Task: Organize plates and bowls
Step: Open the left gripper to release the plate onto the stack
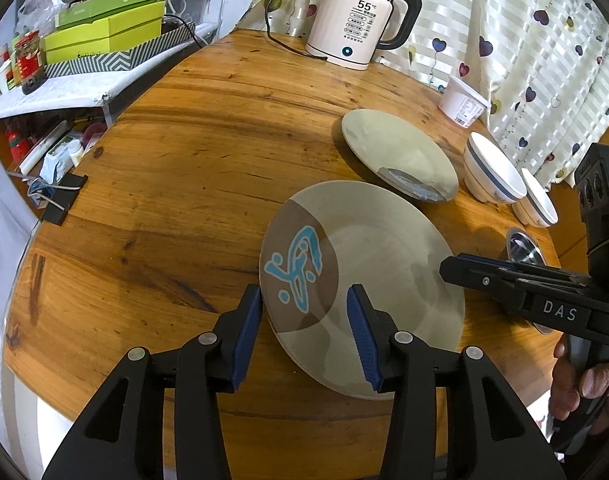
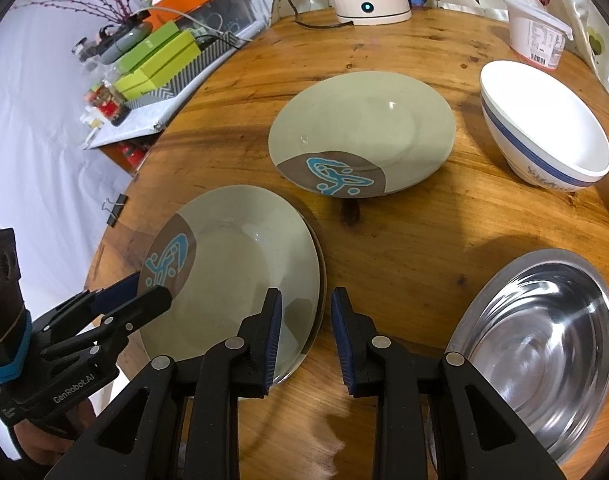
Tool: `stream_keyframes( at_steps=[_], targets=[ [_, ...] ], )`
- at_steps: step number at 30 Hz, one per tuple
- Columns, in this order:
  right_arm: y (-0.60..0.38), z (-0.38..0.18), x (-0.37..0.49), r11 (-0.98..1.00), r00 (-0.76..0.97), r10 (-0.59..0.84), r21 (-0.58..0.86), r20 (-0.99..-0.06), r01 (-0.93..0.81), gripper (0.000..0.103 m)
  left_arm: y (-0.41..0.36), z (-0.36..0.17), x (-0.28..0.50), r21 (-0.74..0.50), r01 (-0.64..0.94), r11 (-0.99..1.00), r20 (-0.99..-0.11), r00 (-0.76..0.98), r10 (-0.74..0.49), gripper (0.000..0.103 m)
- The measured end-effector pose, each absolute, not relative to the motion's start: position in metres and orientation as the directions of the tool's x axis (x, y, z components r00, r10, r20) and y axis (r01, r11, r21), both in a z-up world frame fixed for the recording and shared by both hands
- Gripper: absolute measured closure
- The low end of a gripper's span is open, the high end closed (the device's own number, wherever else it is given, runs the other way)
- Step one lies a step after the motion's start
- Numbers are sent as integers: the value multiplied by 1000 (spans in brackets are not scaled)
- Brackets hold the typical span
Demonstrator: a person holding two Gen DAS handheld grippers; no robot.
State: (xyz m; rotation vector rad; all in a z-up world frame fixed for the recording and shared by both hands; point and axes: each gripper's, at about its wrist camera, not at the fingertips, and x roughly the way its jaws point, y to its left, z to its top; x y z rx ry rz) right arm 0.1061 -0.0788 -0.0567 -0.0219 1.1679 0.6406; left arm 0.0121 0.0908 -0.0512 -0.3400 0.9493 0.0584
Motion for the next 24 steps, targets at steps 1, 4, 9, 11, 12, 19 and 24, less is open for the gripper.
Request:
stream_keyframes(
  at_steps=[1, 4, 9, 11, 12, 19, 24],
  targets=[
    [-79, -57, 106, 823, 238, 457, 306, -857, -478, 75, 90, -51, 12, -256, -196, 947, -805, 585, -97, 57],
    [-77, -56, 105, 821, 239, 458, 305, -856, -483, 71, 87, -50, 13, -250, -183, 951, -805, 585, -99, 51],
    [-76, -56, 105, 821, 241, 458, 303, -856, -484, 67, 87, -49, 13, -249, -184, 951, -802, 589, -97, 51],
    [-76, -55, 105, 822, 241, 459, 305, -855, -482, 66, 87, -47, 12, -246, -183, 952, -796, 599, -90, 51],
    [-76, -55, 105, 823, 244, 458, 304, -855, -480, 66, 87, -45, 13, -244, -183, 952, -791, 606, -87, 51],
    [-78, -55, 104, 823, 245, 461, 307, -853, -478, 66, 88, -46, 14, -242, -180, 953, -793, 603, -87, 50],
    [-82, -49, 104, 823, 256, 468, 311, -846, -476, 65, 92, -43, 12, -248, -183, 951, -786, 612, -87, 50]
  ],
)
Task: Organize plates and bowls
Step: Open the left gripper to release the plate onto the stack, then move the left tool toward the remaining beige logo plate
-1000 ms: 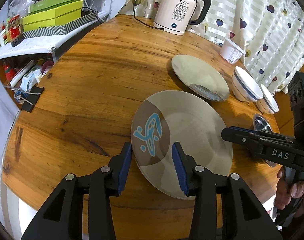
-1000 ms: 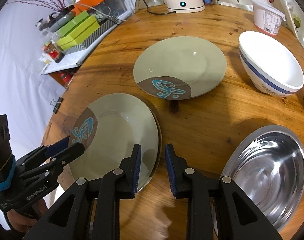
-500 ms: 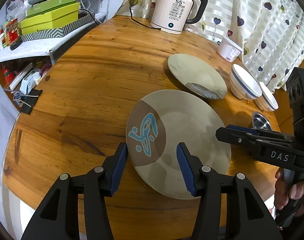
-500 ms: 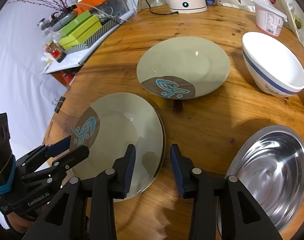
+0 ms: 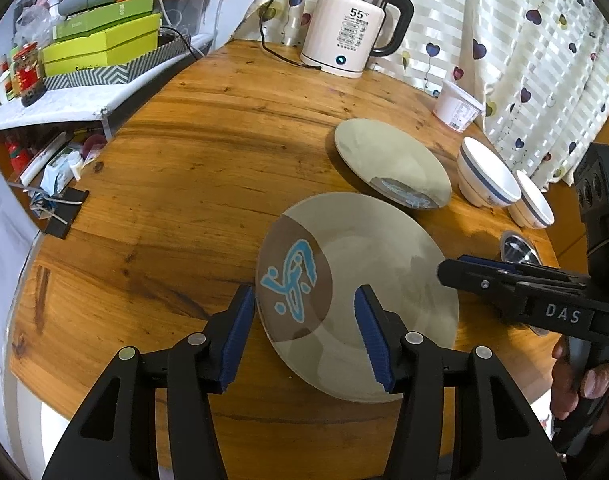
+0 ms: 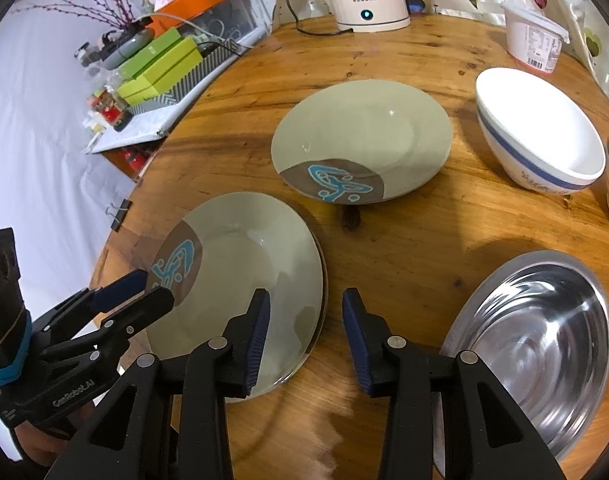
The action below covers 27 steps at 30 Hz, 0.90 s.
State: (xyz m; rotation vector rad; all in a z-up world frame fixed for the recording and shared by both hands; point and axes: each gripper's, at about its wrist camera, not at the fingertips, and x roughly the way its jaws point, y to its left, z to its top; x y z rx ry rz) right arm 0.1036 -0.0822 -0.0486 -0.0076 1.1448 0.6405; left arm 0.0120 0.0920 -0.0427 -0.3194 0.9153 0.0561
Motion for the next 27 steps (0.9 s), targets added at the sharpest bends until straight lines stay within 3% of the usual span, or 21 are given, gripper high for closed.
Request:
stream_keyframes(
  at_steps=[5, 27],
  targets=[
    [-89, -34, 102, 817, 286, 491, 321, -823, -479, 51, 97, -34, 10, -249, -191, 950, -773, 630, -76, 50],
    [-121, 10, 91, 823, 390, 528, 342, -754, -453, 51, 77, 5, 23, -229, -109, 967, -725, 683, -94, 50]
  ],
)
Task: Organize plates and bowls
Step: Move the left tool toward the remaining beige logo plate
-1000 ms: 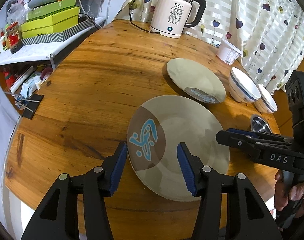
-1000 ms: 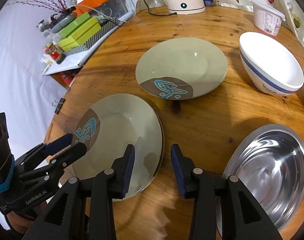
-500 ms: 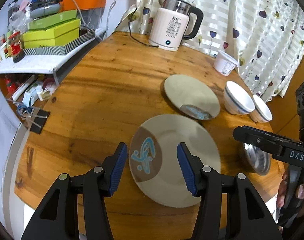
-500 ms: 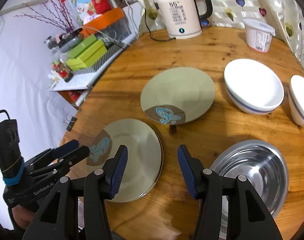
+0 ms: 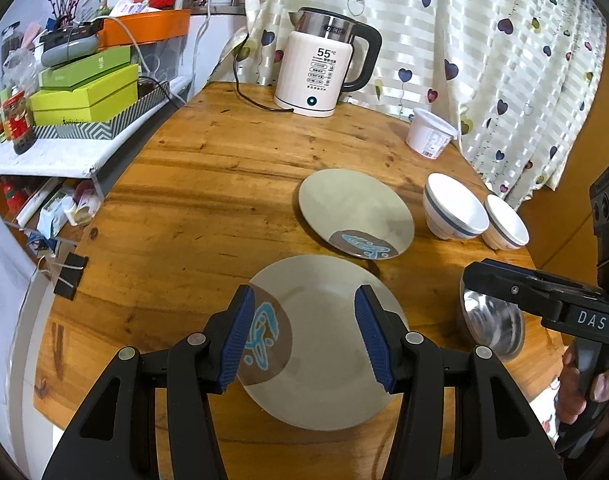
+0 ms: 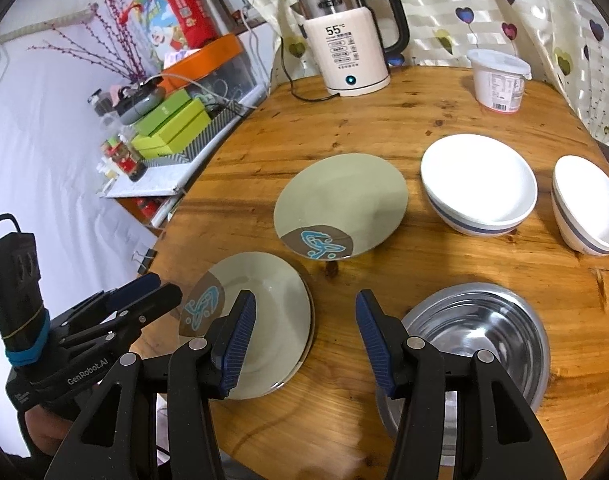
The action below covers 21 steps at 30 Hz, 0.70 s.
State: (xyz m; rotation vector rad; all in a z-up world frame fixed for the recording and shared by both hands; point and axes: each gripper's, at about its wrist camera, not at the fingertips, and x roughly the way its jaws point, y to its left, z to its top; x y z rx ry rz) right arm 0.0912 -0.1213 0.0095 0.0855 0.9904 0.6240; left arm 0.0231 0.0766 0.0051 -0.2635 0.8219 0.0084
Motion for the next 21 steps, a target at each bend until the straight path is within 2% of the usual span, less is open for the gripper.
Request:
stream_keyframes(
  at_steps=[21],
  targets=[
    [-131, 9, 99, 838, 402, 520, 360, -754, -409, 51, 69, 5, 37, -237, -84, 968, -729, 674, -120, 50]
  ],
)
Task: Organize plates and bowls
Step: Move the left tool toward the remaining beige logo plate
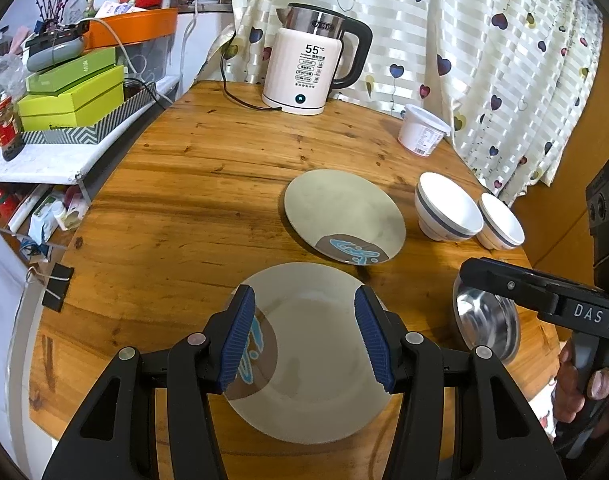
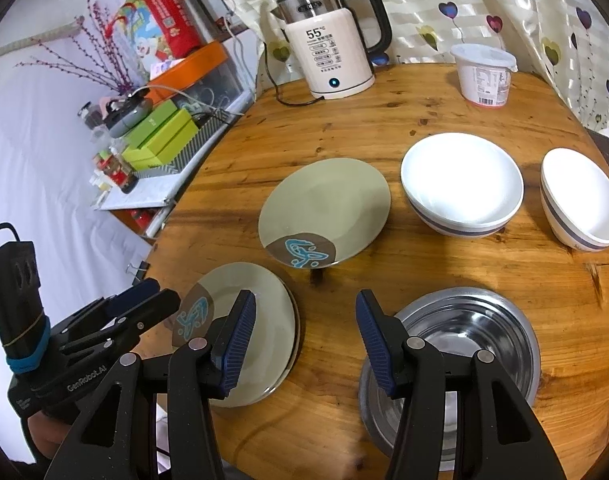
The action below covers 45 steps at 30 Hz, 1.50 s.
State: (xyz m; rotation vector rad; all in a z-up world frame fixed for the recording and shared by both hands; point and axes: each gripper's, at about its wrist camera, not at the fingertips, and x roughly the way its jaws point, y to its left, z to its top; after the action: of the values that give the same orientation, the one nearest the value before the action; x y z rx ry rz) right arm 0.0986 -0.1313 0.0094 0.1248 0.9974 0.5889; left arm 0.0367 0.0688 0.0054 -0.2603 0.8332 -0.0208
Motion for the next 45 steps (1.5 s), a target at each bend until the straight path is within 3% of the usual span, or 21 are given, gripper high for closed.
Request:
stream_keyframes(
  at_steps=[45],
  targets=[
    [-127, -18, 161, 878, 377, 464, 362, -802, -312, 51, 75, -16, 121, -272, -53, 961, -776, 603, -186, 50]
  ],
)
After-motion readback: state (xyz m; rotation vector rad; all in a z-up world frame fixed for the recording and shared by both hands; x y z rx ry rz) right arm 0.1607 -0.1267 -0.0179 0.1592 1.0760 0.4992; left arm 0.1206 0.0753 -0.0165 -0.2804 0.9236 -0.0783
